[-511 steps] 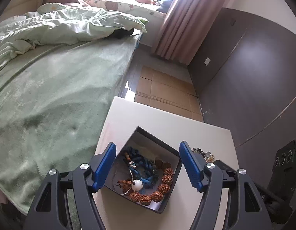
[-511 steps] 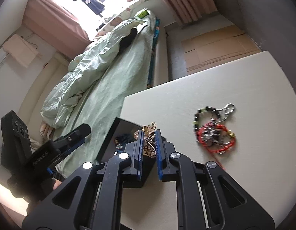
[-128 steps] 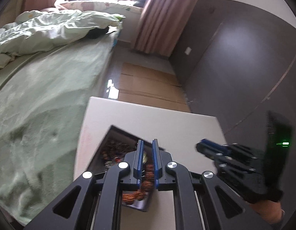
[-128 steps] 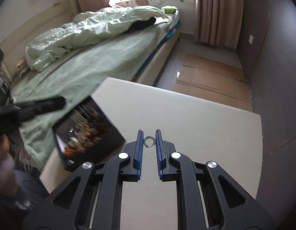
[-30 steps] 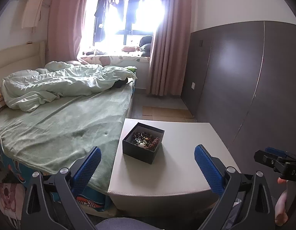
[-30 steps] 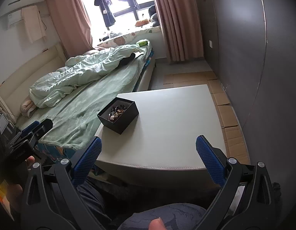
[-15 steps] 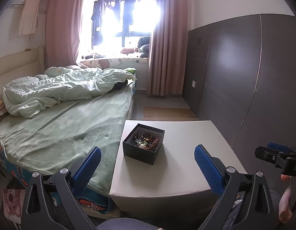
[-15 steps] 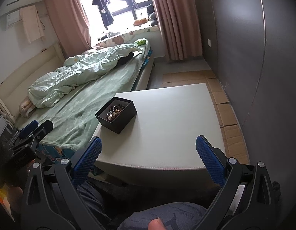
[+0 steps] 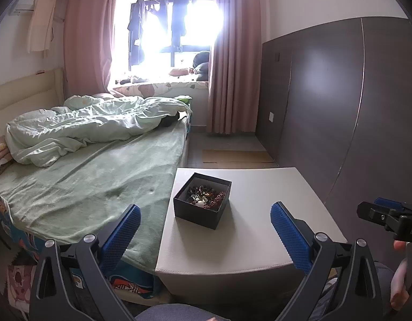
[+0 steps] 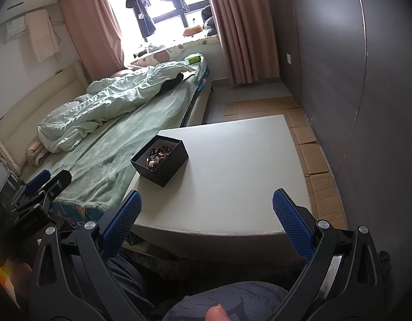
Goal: Organize jewelry
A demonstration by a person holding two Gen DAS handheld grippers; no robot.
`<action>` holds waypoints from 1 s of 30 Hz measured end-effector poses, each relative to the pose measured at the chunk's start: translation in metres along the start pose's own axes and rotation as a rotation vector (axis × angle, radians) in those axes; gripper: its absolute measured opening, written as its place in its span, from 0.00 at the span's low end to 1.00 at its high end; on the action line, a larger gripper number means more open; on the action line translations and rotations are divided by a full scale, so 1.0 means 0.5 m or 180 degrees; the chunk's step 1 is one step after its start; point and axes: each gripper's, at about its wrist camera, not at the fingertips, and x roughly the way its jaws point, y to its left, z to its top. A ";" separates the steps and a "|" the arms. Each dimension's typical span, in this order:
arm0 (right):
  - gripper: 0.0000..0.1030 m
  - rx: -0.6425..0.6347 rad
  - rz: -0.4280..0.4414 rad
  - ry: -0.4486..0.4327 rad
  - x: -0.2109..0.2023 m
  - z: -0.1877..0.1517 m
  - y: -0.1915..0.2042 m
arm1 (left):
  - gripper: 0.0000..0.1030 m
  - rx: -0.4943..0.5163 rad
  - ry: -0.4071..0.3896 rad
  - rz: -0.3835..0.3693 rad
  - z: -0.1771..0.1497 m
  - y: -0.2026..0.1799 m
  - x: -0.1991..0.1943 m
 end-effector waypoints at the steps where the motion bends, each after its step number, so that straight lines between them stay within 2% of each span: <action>1: 0.95 -0.0003 -0.0003 0.0003 0.002 0.002 0.001 | 0.92 0.0001 -0.0011 0.0006 0.000 0.000 -0.001; 30: 0.95 0.0057 -0.0004 0.0011 0.001 -0.003 -0.008 | 0.92 0.0109 -0.0078 -0.0019 -0.006 -0.001 -0.011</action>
